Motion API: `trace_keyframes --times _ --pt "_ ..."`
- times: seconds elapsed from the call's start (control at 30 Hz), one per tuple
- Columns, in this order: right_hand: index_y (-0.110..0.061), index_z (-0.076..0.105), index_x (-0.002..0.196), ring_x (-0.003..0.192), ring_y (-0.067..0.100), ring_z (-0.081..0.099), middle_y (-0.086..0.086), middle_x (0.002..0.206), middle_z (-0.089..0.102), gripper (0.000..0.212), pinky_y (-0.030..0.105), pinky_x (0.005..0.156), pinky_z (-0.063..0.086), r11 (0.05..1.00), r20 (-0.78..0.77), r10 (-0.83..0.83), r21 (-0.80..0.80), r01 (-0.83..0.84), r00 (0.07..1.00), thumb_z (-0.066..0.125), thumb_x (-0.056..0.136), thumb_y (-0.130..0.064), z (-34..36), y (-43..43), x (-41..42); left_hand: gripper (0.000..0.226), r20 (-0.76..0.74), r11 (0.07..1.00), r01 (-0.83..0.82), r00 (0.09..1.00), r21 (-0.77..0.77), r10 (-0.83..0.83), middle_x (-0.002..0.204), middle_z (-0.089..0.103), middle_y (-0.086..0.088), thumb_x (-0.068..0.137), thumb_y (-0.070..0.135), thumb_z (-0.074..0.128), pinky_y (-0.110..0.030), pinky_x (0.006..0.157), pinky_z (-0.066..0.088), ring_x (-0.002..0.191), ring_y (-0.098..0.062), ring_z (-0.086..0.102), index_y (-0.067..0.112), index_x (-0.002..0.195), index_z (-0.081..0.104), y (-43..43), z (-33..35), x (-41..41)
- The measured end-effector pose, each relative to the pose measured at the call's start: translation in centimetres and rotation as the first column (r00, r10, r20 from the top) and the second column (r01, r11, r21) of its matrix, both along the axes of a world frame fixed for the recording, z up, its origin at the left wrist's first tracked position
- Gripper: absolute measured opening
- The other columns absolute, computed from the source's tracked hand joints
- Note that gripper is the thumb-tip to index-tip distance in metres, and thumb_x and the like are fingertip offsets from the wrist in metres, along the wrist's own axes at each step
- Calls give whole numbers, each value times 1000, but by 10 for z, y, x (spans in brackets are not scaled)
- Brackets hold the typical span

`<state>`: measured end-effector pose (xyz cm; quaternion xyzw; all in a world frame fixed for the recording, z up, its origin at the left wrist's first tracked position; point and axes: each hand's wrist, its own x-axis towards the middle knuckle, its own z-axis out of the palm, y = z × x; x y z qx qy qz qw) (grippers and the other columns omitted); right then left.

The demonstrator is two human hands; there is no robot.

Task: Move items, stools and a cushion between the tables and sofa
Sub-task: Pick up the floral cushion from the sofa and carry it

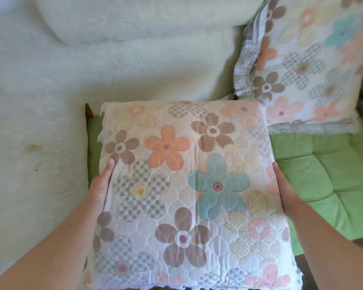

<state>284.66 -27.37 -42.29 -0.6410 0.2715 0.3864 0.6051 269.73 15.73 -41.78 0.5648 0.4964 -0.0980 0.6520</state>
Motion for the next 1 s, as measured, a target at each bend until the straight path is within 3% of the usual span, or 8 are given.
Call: trace_keyframes --times 0.17,0.3,0.4,0.63,0.8,0.87,0.93,1.0 --pt "-29 66 103 81 18 72 0 91 76 57 34 68 51 982 77 -175 -64 180 982 37 80 -73 75 -33 -45 102 81 984 174 981 41 -177 109 71 -11 35 88 64 -51 102 44 104 -34 64 24 113 67 -15 71 37" --pt "-26 61 121 101 25 66 5 109 71 66 43 94 47 945 166 -309 -60 322 937 41 79 -73 111 -54 -82 100 152 949 305 937 80 -314 108 71 -8 37 89 62 -50 102 44 102 -33 65 24 114 67 -29 106 64" --pt "-25 58 125 111 28 61 8 119 66 73 48 105 40 875 220 -460 -52 481 860 45 74 -76 139 -69 -130 103 229 895 436 865 97 -446 119 67 -8 40 88 62 -50 104 41 109 -32 62 27 123 60 -50 141 85" --pt "-30 67 113 105 27 66 6 114 70 66 43 97 47 773 324 -612 56 631 721 48 70 -76 178 -73 -234 104 231 778 604 743 171 -628 117 66 -11 42 82 64 -47 105 41 109 -34 60 17 122 61 -93 185 108" --pt "-29 67 112 102 25 67 5 112 70 61 42 94 48 635 425 -708 32 772 565 51 72 -72 196 -84 -310 79 302 657 726 591 204 -748 116 67 -10 64 73 63 -44 100 45 105 -31 62 17 121 63 -145 196 99" --pt "-31 69 107 99 24 68 5 111 71 52 40 88 49 587 454 -738 69 807 499 47 78 -68 204 -89 -345 78 322 591 786 520 183 -791 117 67 -9 64 72 64 -44 100 45 106 -30 62 18 120 63 -169 199 89" --pt "-29 68 111 103 26 66 7 113 70 52 43 92 48 520 461 -781 107 847 421 48 79 -64 209 -89 -381 82 339 527 833 453 168 -825 124 63 -7 62 73 64 -44 103 43 111 -29 59 20 125 60 -195 204 81" --pt "-27 65 117 104 25 66 6 113 70 51 42 93 48 426 468 -827 159 891 312 47 83 -60 214 -91 -427 73 364 452 874 368 177 -855 120 63 -4 68 70 63 -38 94 45 103 -25 60 22 122 60 -228 208 64"
